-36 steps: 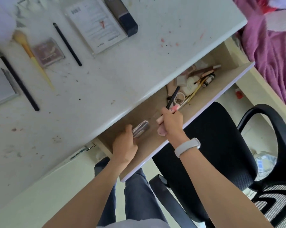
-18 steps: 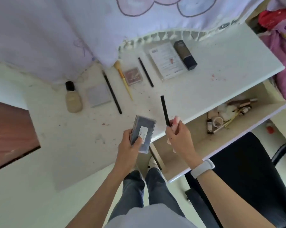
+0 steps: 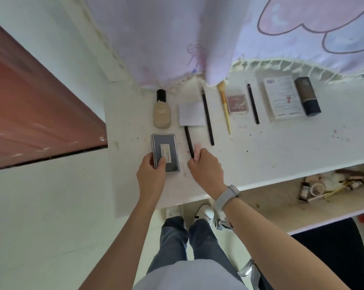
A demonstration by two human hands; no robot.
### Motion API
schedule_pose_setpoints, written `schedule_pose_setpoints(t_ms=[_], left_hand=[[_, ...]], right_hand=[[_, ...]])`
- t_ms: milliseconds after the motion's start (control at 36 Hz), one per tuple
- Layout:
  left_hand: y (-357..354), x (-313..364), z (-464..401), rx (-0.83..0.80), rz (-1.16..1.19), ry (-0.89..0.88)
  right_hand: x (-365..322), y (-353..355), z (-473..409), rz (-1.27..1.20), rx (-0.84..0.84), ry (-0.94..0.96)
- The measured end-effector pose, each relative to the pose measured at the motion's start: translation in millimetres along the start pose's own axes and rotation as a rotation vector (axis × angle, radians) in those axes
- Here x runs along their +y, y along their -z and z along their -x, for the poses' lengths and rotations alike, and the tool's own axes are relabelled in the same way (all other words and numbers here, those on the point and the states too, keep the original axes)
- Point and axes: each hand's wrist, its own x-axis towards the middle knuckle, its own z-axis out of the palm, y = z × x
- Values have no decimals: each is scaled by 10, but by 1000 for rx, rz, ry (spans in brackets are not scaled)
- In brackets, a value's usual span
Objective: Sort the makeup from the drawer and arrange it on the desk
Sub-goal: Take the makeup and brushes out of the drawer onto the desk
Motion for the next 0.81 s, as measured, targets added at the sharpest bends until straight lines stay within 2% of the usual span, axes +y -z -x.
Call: schedule_pose_setpoints(t_ms=[111, 333, 667, 806], left_hand=[[-49, 90, -137, 0, -122, -49], [-137, 199, -258, 23, -214, -110], [-107, 166, -283, 69, -453, -152], [-81, 61, -206, 31, -497, -216]], right_hand=[[-119, 20, -117, 16, 21, 31], [-233, 52, -388, -4, 76, -38], [-57, 74, -297, 6, -95, 4], [-65, 131, -373, -13, -52, -15]])
